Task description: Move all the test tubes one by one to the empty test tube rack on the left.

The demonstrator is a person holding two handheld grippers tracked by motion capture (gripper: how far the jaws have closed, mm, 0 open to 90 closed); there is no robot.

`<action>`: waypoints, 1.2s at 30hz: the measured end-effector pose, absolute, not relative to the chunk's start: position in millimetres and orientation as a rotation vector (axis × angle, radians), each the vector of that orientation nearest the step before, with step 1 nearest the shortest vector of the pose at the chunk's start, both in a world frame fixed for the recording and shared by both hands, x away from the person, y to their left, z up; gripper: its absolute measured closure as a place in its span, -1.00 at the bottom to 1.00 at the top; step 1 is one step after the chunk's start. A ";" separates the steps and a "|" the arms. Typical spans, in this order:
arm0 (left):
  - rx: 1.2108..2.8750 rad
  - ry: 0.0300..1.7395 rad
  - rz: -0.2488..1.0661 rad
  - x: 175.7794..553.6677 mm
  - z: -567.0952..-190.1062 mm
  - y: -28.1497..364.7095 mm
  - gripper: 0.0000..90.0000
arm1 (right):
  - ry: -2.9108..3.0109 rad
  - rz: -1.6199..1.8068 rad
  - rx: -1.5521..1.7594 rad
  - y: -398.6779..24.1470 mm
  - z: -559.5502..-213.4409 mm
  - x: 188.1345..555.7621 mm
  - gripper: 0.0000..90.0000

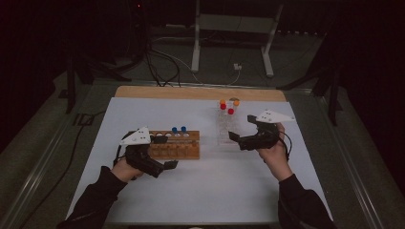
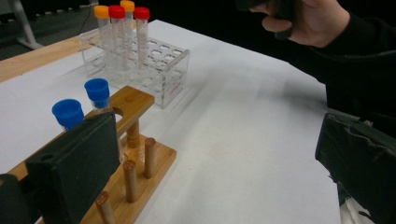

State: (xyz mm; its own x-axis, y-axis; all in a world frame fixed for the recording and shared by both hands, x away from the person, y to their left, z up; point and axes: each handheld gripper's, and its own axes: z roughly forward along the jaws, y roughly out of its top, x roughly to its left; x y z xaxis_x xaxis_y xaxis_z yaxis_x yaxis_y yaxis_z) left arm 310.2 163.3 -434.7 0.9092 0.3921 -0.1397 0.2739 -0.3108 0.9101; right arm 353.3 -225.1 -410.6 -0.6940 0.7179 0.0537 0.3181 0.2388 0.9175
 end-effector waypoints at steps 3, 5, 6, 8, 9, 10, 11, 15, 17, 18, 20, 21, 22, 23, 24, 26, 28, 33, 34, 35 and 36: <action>1.909 0.491 0.125 308.6 -435.2 164.7 -0.99 | 2.121 1.440 0.969 -227.6 -411.7 363.0 -1.00; 1.906 0.494 0.127 307.6 -435.5 165.6 -0.99 | 2.109 1.417 0.969 -227.6 -412.1 368.8 -1.00; 1.906 0.492 0.124 307.2 -435.7 166.1 -0.99 | 2.105 1.415 0.970 -227.7 -412.3 371.8 -1.00; 1.905 0.495 0.121 306.6 -436.0 166.9 -0.99 | 2.091 1.414 0.983 -227.9 -412.8 377.5 -1.00; 1.906 0.494 0.117 306.5 -436.1 167.2 -0.99 | 2.083 1.406 0.990 -227.5 -413.4 380.4 -1.00; 1.908 0.492 0.124 306.2 -436.3 167.5 -0.99 | 2.078 1.385 0.993 -227.0 -414.2 383.2 -1.00; 1.906 0.492 0.121 306.3 -436.4 167.8 -0.99 | 2.065 1.362 1.003 -226.4 -415.2 386.2 -1.00; 1.900 0.495 0.130 306.0 -436.3 168.2 -0.99 | 2.080 1.324 1.033 -225.4 -421.9 398.1 -1.00; 1.901 0.492 0.130 305.8 -435.8 168.4 -0.99 | 2.090 1.298 1.051 -224.8 -426.6 403.2 -0.99; 1.902 0.489 0.135 305.5 -435.5 168.3 -0.99 | 2.102 1.295 1.057 -225.0 -429.1 405.6 -0.91; 1.902 0.486 0.135 305.2 -435.0 167.9 -0.99 | 2.102 1.283 1.077 -225.3 -433.7 409.2 -0.80; 1.901 0.485 0.141 305.0 -434.9 167.6 -0.99 | 2.102 1.279 1.087 -225.7 -435.9 410.8 -0.76; 1.899 0.484 0.134 305.1 -434.8 167.6 -0.99 | 2.104 1.281 1.099 -226.2 -437.7 412.2 -0.61; 1.896 0.485 0.133 305.2 -434.9 167.2 -0.99 | 2.113 1.290 1.097 -227.0 -439.3 413.4 -0.49; 1.897 0.484 0.134 305.3 -435.1 167.0 -0.99 | 2.108 1.290 1.106 -227.1 -440.8 414.5 -0.46; 1.903 0.481 0.130 305.4 -435.7 166.3 -0.99 | 2.119 1.281 1.124 -226.5 -443.9 418.2 -0.27; 1.906 0.479 0.123 305.2 -436.3 165.7 -0.99 | 2.126 1.274 1.133 -225.8 -446.3 421.3 -0.16; 1.896 0.477 0.118 305.4 -436.7 166.1 -0.99 | 2.180 1.226 1.120 -221.4 -452.6 426.6 0.20; 1.896 0.477 0.118 305.3 -436.6 166.3 -0.99 | 2.185 1.236 1.124 -220.8 -454.0 427.5 0.23; 1.899 0.475 0.121 305.3 -436.4 166.5 -0.99 | 2.185 1.236 1.135 -220.1 -455.2 428.3 0.27; 1.898 0.474 0.120 305.3 -436.2 166.6 -0.99 | 2.189 1.232 1.140 -219.6 -456.3 429.3 0.33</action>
